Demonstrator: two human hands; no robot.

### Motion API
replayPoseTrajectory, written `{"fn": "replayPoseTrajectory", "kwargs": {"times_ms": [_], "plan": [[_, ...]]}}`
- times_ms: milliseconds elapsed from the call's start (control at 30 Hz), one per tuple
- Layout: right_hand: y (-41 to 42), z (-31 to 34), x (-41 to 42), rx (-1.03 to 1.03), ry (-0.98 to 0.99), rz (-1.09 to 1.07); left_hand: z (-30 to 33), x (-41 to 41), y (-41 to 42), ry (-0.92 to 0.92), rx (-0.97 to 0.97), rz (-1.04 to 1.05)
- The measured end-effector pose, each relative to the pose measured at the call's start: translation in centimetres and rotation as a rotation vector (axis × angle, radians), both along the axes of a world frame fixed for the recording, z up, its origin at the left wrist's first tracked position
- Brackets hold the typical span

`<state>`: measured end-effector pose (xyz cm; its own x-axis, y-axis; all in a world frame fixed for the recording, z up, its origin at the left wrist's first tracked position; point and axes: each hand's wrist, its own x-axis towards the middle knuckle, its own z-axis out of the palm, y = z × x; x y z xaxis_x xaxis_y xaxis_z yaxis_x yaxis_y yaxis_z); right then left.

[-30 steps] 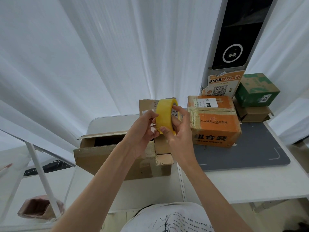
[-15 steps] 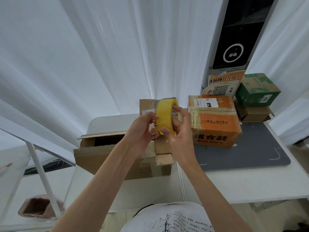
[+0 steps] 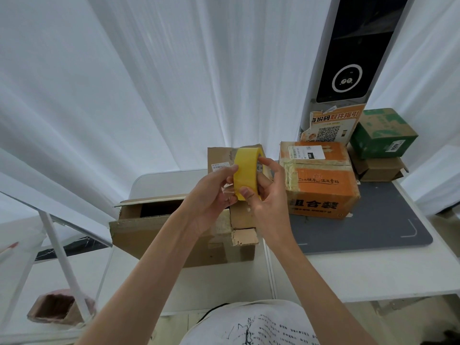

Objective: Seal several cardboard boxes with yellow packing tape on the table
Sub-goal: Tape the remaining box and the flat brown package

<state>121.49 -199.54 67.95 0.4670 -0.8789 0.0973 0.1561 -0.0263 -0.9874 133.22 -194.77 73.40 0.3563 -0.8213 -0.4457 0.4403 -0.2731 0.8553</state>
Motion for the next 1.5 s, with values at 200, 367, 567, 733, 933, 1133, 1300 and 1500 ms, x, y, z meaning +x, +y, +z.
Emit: {"fn": "replayPoseTrajectory", "kwargs": {"times_ms": [200, 367, 567, 733, 933, 1133, 1300, 1500], "plan": [[0.0, -0.1, 0.0, 0.009, 0.003, 0.000, 0.1, 0.0, 0.1, 0.028, -0.009, -0.003], [0.1, 0.0, -0.1, 0.018, 0.008, -0.006, -0.2, 0.7, 0.1, -0.144, 0.026, -0.061], [0.1, 0.1, -0.3, 0.005, 0.029, -0.065, -0.4, 1.4, 0.8, -1.182, -0.130, 0.111], [0.6, 0.3, 0.0, -0.003, 0.032, -0.058, -0.1, 1.0, 1.0, -1.499, -0.075, 0.088], [0.8, 0.2, 0.0, -0.015, 0.066, -0.063, 0.1, 0.7, 1.0, -1.631, -0.057, 0.054], [0.7, 0.0, 0.1, -0.034, 0.123, -0.065, 1.0, 1.4, 0.5, -1.733, 0.038, -0.097], [0.7, 0.2, 0.0, -0.043, 0.116, -0.063, 1.7, 1.6, 0.0, -1.799, 0.062, -0.182], [0.8, 0.4, -0.2, -0.044, 0.102, -0.051, 2.0, 1.9, -0.7, -1.815, 0.111, -0.269]]}}
